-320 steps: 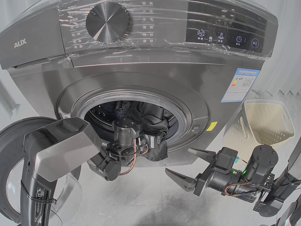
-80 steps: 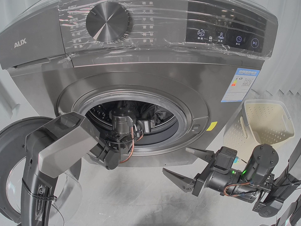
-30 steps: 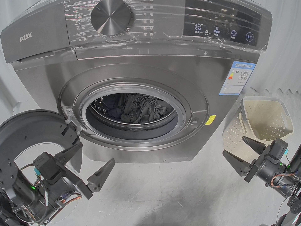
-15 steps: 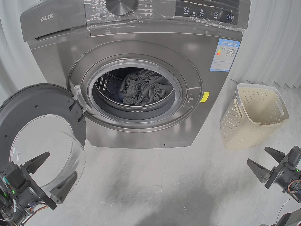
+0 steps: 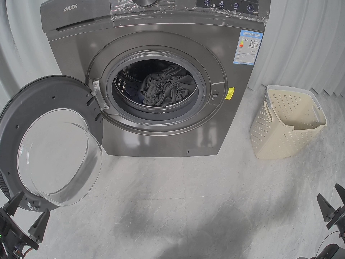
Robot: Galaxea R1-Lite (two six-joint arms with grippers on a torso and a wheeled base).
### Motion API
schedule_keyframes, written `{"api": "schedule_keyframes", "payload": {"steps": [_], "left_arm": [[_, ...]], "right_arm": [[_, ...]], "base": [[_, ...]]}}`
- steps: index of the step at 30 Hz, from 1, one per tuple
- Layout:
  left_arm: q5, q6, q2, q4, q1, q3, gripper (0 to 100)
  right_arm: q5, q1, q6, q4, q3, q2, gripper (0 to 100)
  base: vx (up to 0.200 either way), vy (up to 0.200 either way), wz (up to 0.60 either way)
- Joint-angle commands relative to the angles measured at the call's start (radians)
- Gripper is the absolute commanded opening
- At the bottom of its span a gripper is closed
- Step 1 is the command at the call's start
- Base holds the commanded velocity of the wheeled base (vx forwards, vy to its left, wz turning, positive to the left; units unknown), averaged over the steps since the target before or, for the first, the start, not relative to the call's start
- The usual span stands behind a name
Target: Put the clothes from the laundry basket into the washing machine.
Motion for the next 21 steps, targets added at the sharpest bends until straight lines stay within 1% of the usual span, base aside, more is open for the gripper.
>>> {"api": "schedule_keyframes", "payload": {"steps": [1, 2, 5, 6, 7, 8, 9, 10, 11, 12, 13, 14, 15, 16, 17, 18, 19, 20, 21], "left_arm": [[-0.132, -0.005, -0.355, 0.242, 0.243, 0.018, 100], [-0.139, -0.003, -0.355, 0.257, 0.247, 0.018, 100], [-0.132, -0.008, -0.354, 0.280, 0.262, 0.018, 100], [-0.132, -0.008, -0.355, 0.297, 0.269, 0.018, 100], [-0.129, -0.006, -0.355, 0.341, 0.281, 0.018, 100], [-0.136, -0.008, -0.362, 0.386, 0.302, 0.016, 100], [-0.146, -0.002, -0.375, 0.417, 0.333, 0.010, 100], [-0.157, 0.010, -0.398, 0.415, 0.353, 0.010, 100], [-0.163, 0.012, -0.415, 0.412, 0.359, 0.010, 100], [-0.188, 0.026, -0.443, 0.400, 0.370, 0.015, 100], [-0.205, 0.024, -0.446, 0.381, 0.365, 0.018, 100], [-0.205, 0.023, -0.446, 0.383, 0.365, 0.018, 100], [-0.192, 0.021, -0.446, 0.384, 0.365, 0.016, 100], [-0.159, 0.021, -0.446, 0.381, 0.367, 0.018, 100], [-0.137, 0.024, -0.446, 0.380, 0.365, 0.018, 100], [-0.045, 0.038, -0.446, 0.391, 0.367, 0.018, 100], [-0.011, 0.058, -0.444, 0.387, 0.367, 0.018, 100], [-0.007, 0.078, -0.446, 0.386, 0.367, 0.018, 100], [-0.005, 0.083, -0.444, 0.386, 0.367, 0.018, 100]], "right_arm": [[0.030, -0.131, -0.009, 0.286, 0.016, -0.410, 100], [0.032, -0.130, -0.004, 0.294, 0.018, -0.404, 100], [0.033, -0.131, -0.001, 0.320, 0.018, -0.396, 100], [0.029, -0.131, -0.009, 0.348, 0.018, -0.396, 100], [0.023, -0.131, -0.019, 0.369, 0.016, -0.396, 100], [0.024, -0.133, -0.029, 0.380, 0.016, -0.394, 100], [0.030, -0.135, -0.042, 0.384, 0.015, -0.393, 100], [0.035, -0.135, -0.058, 0.389, 0.015, -0.393, 100], [0.036, -0.135, -0.067, 0.391, 0.015, -0.393, 100], [0.056, -0.135, -0.099, 0.387, 0.015, -0.393, 100], [0.141, -0.135, -0.114, 0.403, 0.018, -0.393, 100], [0.202, -0.135, -0.121, 0.421, 0.018, -0.390, 100], [0.233, -0.133, -0.124, 0.429, 0.018, -0.391, 100], [0.198, -0.138, -0.114, 0.429, 0.018, -0.390, 100], [0.173, -0.141, -0.107, 0.427, 0.018, -0.387, 100], [0.118, -0.199, -0.088, 0.430, 0.018, -0.402, 100], [0.130, -0.250, -0.088, 0.430, 0.018, -0.430, 100], [0.147, -0.269, -0.093, 0.429, 0.018, -0.448, 100], [0.155, -0.257, -0.099, 0.429, 0.016, -0.471, 100]], "base": [[0.000, 0.000, 0.00], [0.000, 0.000, 0.00], [0.000, 0.000, 0.00], [0.000, 0.000, 0.00], [0.000, 0.000, 0.00], [0.000, 0.000, 0.00], [0.000, 0.000, 0.00], [0.000, 0.000, 0.00], [0.000, 0.000, 0.00], [0.000, 0.000, 0.00], [0.000, 0.000, 0.00], [0.000, 0.000, 0.00], [0.000, 0.000, 0.00], [0.000, 0.000, 0.00], [0.000, 0.000, 0.00], [0.000, 0.000, 0.00], [0.000, 0.000, 0.00], [0.000, 0.000, 0.00], [0.000, 0.000, 0.00]]}}
